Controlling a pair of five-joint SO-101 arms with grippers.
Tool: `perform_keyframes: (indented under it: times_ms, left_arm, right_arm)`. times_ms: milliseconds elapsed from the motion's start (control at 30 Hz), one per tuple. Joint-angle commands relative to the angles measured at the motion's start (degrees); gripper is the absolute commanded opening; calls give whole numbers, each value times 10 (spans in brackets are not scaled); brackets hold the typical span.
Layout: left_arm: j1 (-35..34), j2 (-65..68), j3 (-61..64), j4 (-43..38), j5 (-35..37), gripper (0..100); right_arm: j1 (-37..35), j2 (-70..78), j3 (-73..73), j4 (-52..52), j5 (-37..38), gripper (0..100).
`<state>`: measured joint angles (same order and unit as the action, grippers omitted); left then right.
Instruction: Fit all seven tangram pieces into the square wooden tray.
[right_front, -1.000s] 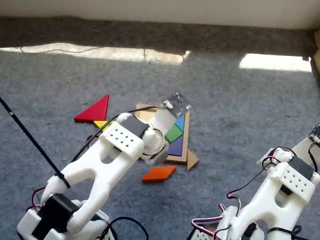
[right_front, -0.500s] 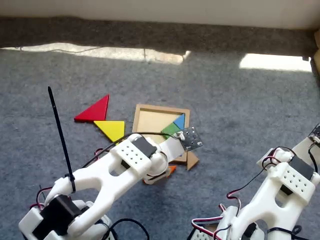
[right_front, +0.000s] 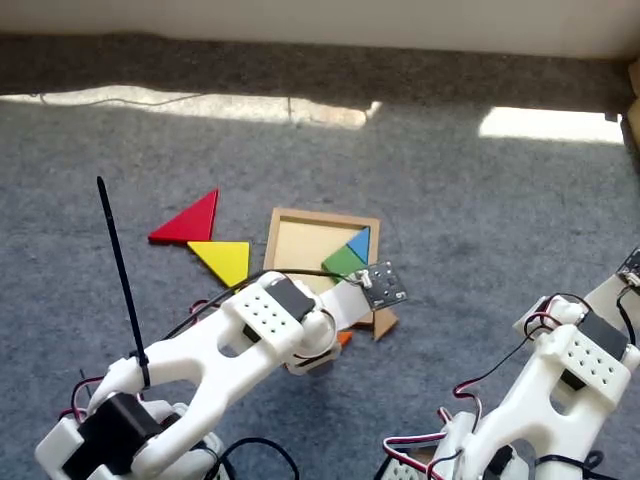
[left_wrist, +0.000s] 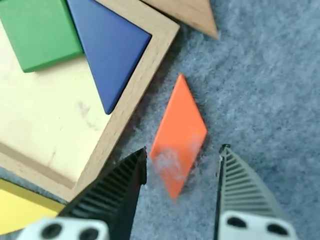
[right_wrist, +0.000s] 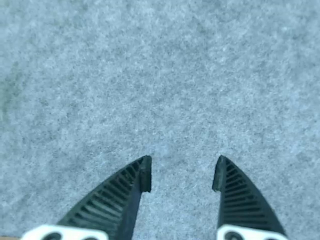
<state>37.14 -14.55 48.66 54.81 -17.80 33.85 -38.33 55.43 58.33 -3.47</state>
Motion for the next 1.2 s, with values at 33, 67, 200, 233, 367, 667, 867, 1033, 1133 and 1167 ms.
perform_keyframes:
  times_ms: [33,67,200,233,367,667,867,1033,1133,1167]
  left_arm:
    - [9,-12,20,-18,-1,231]
    - [9,-12,32,-33,-1,229]
    - [9,17,44,-58,-1,228]
    - [7,30,29,-58,0,228]
    - [6,87,-25,-25,15,219]
    - [9,72,-54,28,19,136]
    - [4,-55,-51,110,37,162]
    - [9,-97,-51,126,102,312]
    - [9,-96,-51,122,101,281]
    - [9,-96,-50,122,101,267]
  right_arm:
    - [-6,-10,-3,-9,0,205]
    - [-6,-10,-3,-9,0,205]
    - [-6,-10,-3,-9,0,205]
    - [-6,-10,-3,-9,0,205]
    - [-6,-10,-3,-9,0,205]
    - [-5,-10,-2,-9,0,205]
    - [-5,-10,-2,-9,0,205]
    - [-5,-10,-2,-9,0,205]
    - [-5,-10,-2,-9,0,205]
    - [-5,-10,-2,-9,0,205]
